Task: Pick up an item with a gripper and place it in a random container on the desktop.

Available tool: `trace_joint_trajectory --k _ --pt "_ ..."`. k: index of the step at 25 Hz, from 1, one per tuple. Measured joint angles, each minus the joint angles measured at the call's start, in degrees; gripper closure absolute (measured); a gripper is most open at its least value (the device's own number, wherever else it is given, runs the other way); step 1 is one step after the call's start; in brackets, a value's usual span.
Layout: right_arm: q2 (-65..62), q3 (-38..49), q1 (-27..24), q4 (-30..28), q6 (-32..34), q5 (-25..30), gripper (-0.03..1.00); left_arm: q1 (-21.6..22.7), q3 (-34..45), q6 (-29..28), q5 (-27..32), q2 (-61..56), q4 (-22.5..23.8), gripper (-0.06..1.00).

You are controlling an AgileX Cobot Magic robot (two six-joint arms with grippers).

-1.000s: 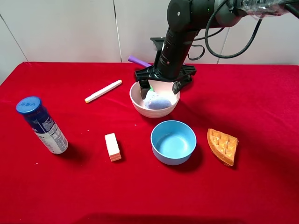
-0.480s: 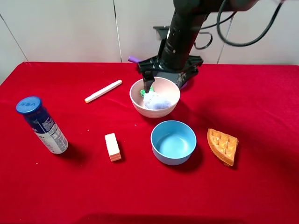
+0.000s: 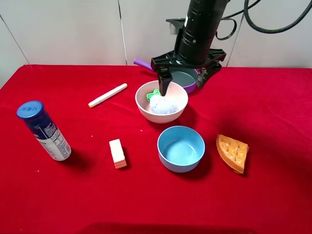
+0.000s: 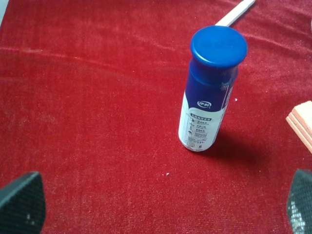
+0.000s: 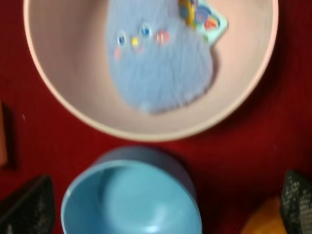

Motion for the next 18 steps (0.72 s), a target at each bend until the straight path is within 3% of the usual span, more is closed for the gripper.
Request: trace_joint_trajectory --k 12,18 --pt "-3.3 0.36 0.0 2.26 -1.32 2.56 0.28 0.0 0.0 0.0 0.0 0.0 0.0 -0.04" --pt "-7.96 5.01 0.0 2.58 -3.18 2.56 0.28 0.0 0.0 0.0 0.0 0.0 0.0 -0.04"
